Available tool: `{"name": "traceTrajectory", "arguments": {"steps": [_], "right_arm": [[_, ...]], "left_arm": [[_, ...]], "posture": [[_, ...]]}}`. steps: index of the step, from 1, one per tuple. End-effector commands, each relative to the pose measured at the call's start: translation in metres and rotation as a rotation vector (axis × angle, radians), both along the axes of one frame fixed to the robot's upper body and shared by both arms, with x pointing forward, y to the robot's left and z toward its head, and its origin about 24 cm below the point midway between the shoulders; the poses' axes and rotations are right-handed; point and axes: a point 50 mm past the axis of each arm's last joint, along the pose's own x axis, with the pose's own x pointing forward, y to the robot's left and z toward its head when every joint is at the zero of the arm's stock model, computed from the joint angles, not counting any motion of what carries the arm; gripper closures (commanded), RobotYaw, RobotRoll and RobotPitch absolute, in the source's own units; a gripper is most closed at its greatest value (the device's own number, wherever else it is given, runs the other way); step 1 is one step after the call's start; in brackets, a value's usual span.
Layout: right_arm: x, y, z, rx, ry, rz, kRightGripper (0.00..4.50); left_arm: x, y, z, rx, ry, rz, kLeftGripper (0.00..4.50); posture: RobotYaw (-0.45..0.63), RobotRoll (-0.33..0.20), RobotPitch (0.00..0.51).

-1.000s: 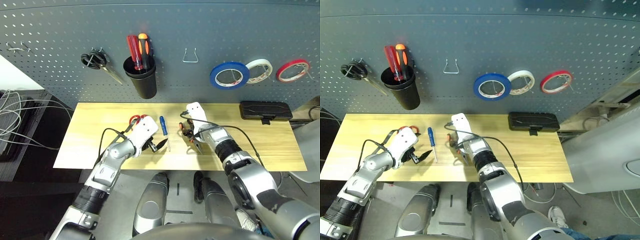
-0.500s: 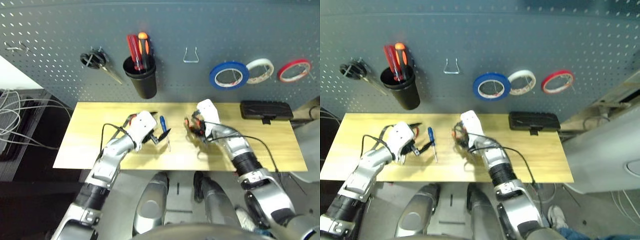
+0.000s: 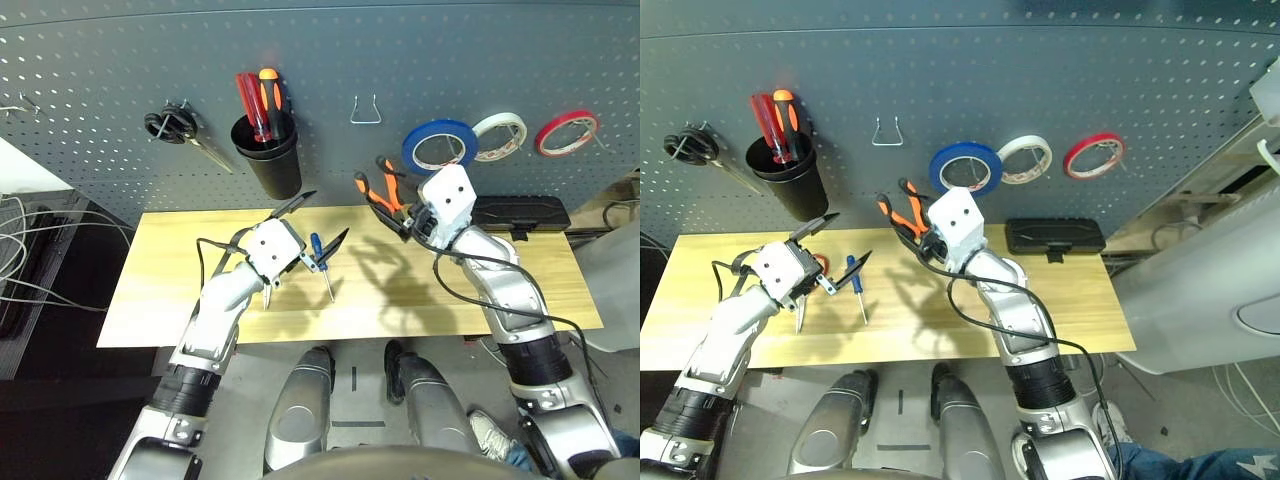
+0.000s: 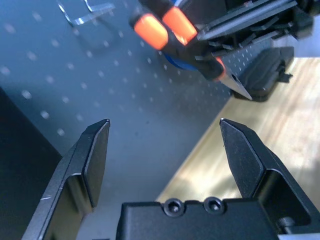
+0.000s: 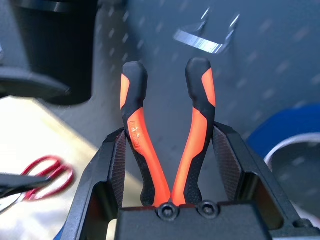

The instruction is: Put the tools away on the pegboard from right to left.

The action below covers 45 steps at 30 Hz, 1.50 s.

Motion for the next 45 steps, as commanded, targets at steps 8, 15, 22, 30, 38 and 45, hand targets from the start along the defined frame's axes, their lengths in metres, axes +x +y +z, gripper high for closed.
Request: {"name": "traceTrajectory", "arguments": {"steps": [8,15,22,30,38,45], "right_arm": [[-0.006,0.016,0.070,0.195,-0.211,0.042,1.59],[-0.006,0.027,0.104,0.296,-0.279,0.070,1.59],[0.007,0.038,0.121,0.343,-0.359,0.080,1.59],[0.026,0.048,0.121,0.351,-0.430,0.091,1.59],[0.037,0.052,0.109,0.337,-0.450,0.088,1.59],[0.044,0.051,0.087,0.336,-0.390,0.065,1.59]], "left_arm": [[0.005,0.004,0.017,-0.053,-0.097,0.040,0.00],[0.006,0.003,0.020,-0.059,-0.109,0.045,0.00],[0.008,0.001,0.024,-0.069,-0.123,0.050,0.00],[0.006,0.003,0.025,-0.068,-0.127,0.067,0.00],[0.003,0.007,0.025,-0.063,-0.121,0.084,0.00],[0.002,0.007,0.024,-0.058,-0.113,0.085,0.00]], "posture": [[0.16,0.000,0.235],[0.16,0.000,0.229],[0.17,0.000,0.228],[0.21,0.000,0.232],[0.23,0.000,0.240],[0.22,0.000,0.247]]}}
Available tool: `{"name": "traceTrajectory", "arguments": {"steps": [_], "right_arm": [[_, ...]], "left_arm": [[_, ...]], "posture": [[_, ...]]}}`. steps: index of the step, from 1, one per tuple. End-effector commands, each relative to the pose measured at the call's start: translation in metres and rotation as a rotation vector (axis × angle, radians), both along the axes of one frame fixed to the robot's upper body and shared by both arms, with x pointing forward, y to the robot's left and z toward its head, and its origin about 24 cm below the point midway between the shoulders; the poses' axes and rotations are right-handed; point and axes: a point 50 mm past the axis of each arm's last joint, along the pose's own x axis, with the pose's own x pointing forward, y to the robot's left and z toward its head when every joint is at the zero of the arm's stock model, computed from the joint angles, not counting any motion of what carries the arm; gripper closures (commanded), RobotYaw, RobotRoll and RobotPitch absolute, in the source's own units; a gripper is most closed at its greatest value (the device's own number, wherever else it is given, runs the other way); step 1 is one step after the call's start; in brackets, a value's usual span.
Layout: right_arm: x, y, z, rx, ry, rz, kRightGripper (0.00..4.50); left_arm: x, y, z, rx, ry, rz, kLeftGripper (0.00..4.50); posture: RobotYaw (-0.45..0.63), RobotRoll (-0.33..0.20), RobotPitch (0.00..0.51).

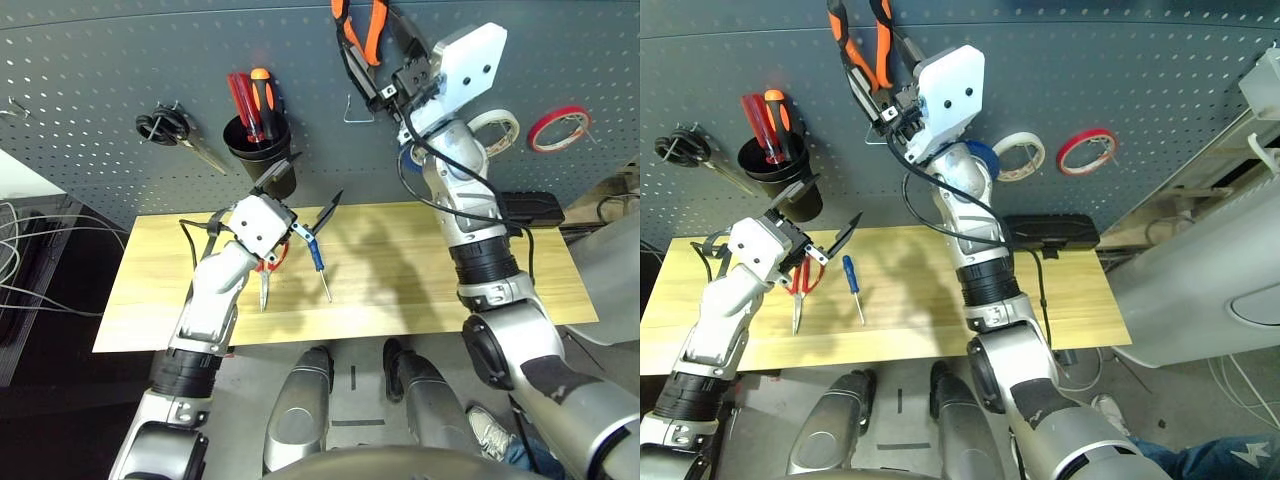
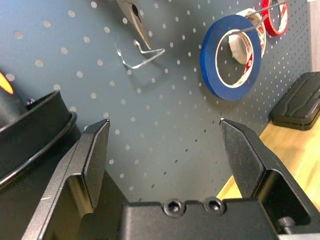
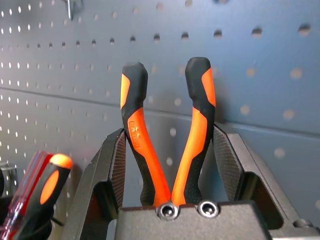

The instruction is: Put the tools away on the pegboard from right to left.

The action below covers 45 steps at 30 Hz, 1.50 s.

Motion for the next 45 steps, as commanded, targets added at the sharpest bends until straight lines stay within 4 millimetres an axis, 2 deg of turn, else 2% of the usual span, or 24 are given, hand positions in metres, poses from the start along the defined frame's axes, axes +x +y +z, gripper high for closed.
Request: {"name": "traceTrajectory", "arguments": {"steps": [1,9,14,16,19,25,27,30,32,37,45], "right_arm": [[0.000,0.002,-0.010,-0.004,0.005,0.000,1.59],[0.004,-0.003,-0.033,-0.026,0.076,-0.033,1.59],[0.007,-0.008,-0.041,-0.045,0.107,-0.066,1.59],[0.006,-0.010,-0.044,-0.047,0.122,-0.072,0.85],[0.001,-0.014,-0.046,-0.045,0.126,-0.073,0.04],[-0.009,-0.025,-0.049,-0.059,0.124,-0.098,0.04],[-0.017,-0.032,-0.046,-0.057,0.109,-0.107,0.04],[-0.032,-0.042,-0.052,-0.084,0.129,-0.116,0.04],[-0.041,-0.048,-0.066,-0.117,0.211,-0.116,0.04],[-0.064,-0.062,-0.116,-0.239,0.470,-0.096,0.04],[-0.071,-0.084,-0.169,-0.312,0.788,-0.149,0.04]], "left_arm": [[-0.003,0.001,-0.002,0.004,0.011,0.003,0.00],[-0.001,-0.002,-0.003,0.003,0.016,-0.009,0.00],[0.000,-0.003,-0.004,0.007,0.021,-0.012,0.00],[0.000,-0.003,-0.004,0.007,0.023,-0.013,0.00],[0.000,-0.003,-0.004,0.007,0.024,-0.013,0.00],[0.001,-0.004,-0.004,0.008,0.024,-0.017,0.00],[0.002,-0.004,-0.004,0.009,0.024,-0.018,0.00],[0.002,-0.003,-0.005,0.018,0.029,-0.020,0.00],[0.002,-0.003,-0.007,0.023,0.040,-0.026,0.00],[0.004,-0.008,-0.020,0.046,0.130,-0.059,0.00],[0.002,-0.018,-0.059,0.119,0.414,-0.141,0.00]], "posture": [[0.22,0.000,0.247],[0.21,0.000,0.254],[0.21,0.000,0.257],[0.20,0.000,0.258],[0.20,0.000,0.258],[0.19,0.000,0.257],[0.19,0.000,0.256],[0.18,0.000,0.256],[0.17,0.000,0.256],[0.16,0.000,0.255],[0.14,0.000,0.250]]}}
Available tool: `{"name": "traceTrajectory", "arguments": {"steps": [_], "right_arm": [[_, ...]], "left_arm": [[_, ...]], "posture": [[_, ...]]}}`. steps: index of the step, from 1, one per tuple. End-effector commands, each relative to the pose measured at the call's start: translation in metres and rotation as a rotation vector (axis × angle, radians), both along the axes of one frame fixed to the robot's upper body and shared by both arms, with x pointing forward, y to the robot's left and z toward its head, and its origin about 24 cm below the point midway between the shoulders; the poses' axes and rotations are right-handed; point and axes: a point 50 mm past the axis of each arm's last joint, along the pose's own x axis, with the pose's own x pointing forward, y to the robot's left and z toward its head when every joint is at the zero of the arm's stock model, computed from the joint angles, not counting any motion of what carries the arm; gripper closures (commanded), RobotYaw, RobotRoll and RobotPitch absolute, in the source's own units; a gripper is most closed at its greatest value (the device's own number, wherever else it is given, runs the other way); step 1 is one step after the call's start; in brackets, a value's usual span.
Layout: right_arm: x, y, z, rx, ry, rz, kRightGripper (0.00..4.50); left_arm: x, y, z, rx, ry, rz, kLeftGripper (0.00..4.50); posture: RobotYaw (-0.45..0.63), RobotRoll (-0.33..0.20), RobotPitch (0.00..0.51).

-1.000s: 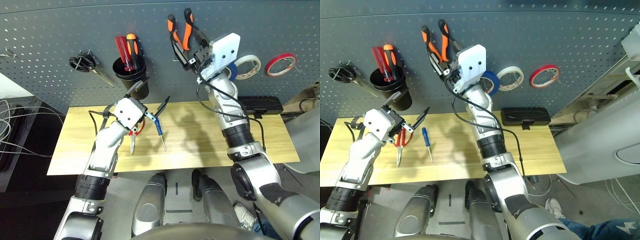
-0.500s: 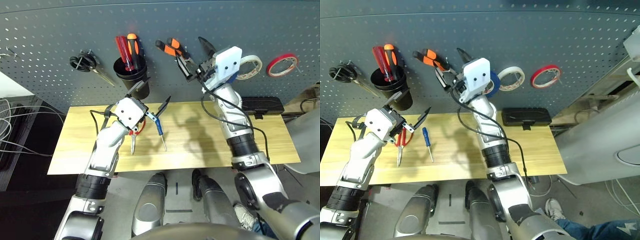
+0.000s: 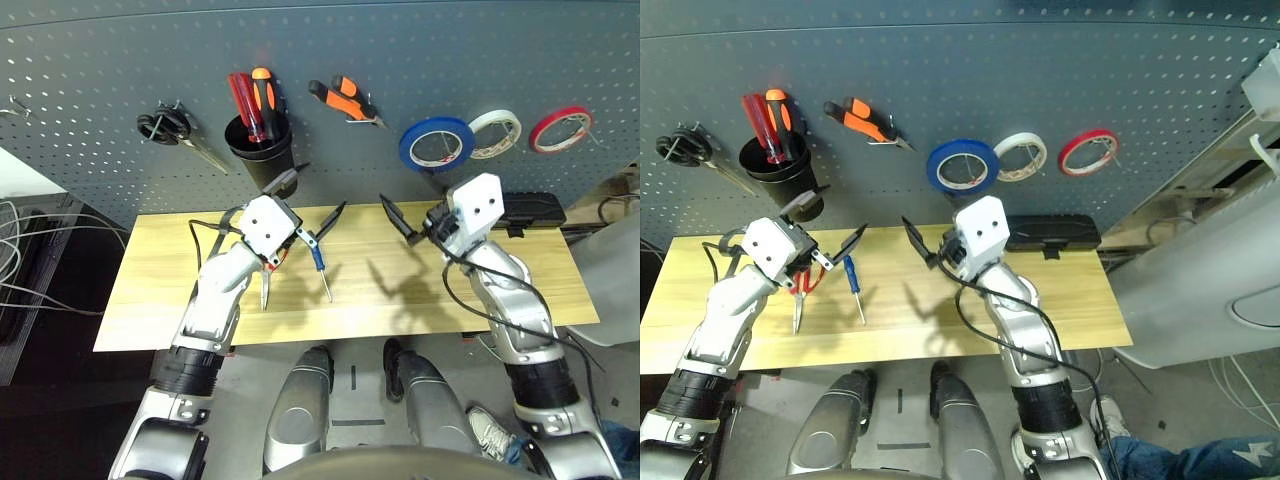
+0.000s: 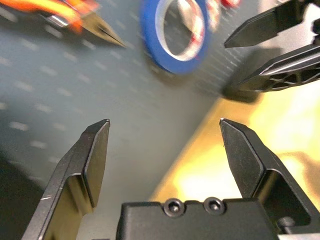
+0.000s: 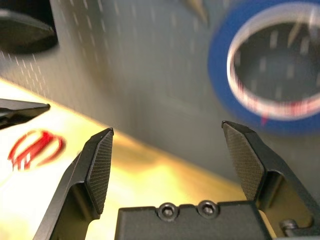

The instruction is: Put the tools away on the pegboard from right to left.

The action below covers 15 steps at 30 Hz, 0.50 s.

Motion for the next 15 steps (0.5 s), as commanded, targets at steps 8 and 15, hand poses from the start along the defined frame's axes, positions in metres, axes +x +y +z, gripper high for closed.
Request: {"name": "traceTrajectory", "arguments": {"steps": [8,15], "right_arm": [[-0.010,-0.008,-0.046,0.017,0.461,0.017,0.04],[-0.009,0.001,-0.049,-0.011,0.537,0.076,0.04]], "left_arm": [[0.015,-0.002,-0.067,0.174,0.402,0.137,0.00],[0.034,0.010,-0.093,0.212,0.572,0.399,0.00]], "posture": [[0.14,0.000,0.254],[0.12,0.000,0.257]]}}
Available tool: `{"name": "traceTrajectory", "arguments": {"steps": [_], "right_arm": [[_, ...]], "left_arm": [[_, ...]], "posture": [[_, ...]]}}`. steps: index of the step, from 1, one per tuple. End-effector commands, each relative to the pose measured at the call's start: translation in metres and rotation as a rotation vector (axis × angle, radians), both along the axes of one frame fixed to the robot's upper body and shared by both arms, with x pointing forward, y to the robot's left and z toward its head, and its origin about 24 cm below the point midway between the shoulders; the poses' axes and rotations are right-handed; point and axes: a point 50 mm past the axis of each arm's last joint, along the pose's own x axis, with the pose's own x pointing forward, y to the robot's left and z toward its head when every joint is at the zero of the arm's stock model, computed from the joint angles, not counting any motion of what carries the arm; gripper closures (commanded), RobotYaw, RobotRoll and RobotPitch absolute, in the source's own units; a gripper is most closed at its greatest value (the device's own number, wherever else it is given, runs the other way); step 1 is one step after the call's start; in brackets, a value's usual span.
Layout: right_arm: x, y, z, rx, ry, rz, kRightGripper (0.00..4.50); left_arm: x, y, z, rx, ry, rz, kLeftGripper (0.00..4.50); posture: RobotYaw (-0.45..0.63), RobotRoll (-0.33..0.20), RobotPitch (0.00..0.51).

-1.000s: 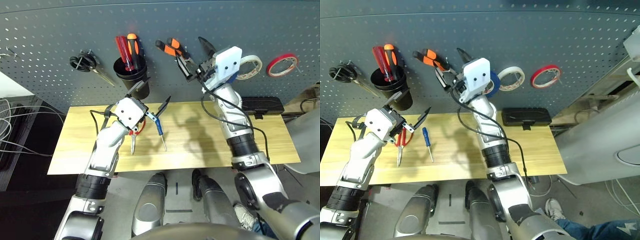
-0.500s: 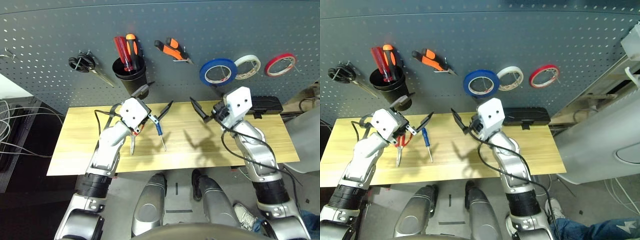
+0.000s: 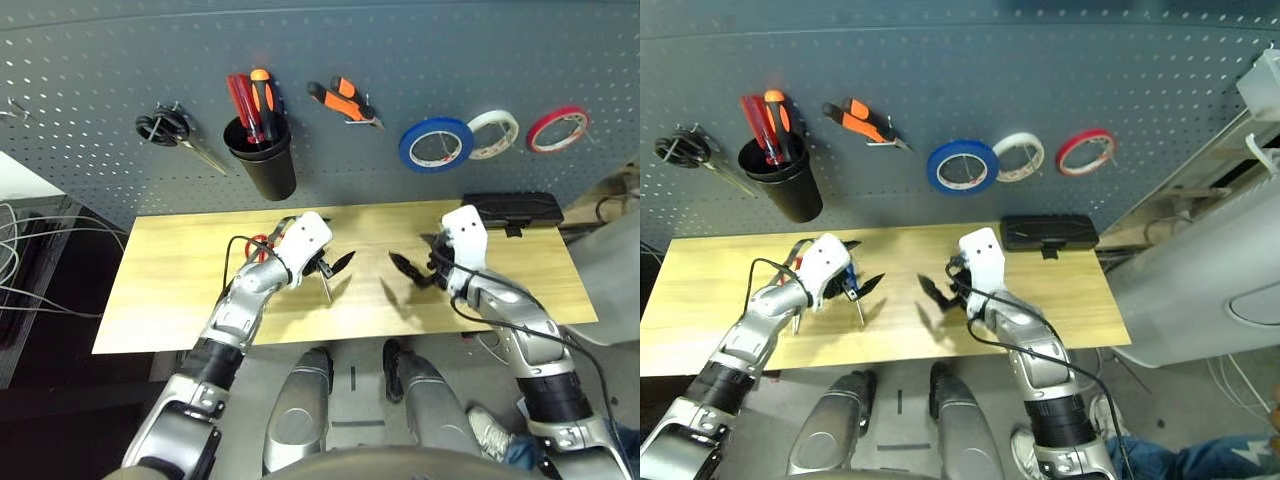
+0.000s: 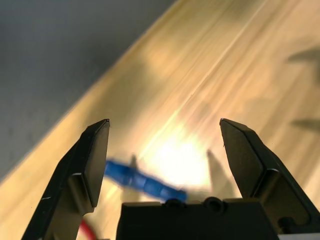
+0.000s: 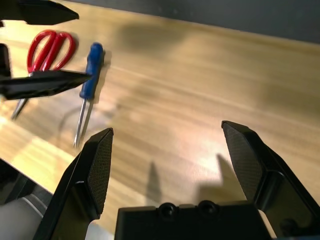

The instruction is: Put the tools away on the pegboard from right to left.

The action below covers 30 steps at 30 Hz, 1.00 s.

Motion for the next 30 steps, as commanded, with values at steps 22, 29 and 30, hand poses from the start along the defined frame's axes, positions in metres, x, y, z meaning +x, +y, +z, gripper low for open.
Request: {"name": "traceTrajectory", "arguments": {"steps": [22,29,30], "right_arm": [[0.011,0.018,0.009,0.014,-0.020,0.071,0.00],[0.011,0.010,0.012,0.000,-0.041,0.090,0.00],[0.010,0.008,0.013,0.002,-0.049,0.111,0.00]], "left_arm": [[-0.006,-0.014,-0.038,-0.099,0.262,0.250,3.35],[-0.009,-0.016,0.011,-0.261,-0.110,0.138,3.93],[-0.013,-0.015,0.024,-0.264,-0.233,0.086,3.93]], "posture": [[0.11,0.000,0.239],[0.12,0.000,0.237],[0.12,0.000,0.237]]}}
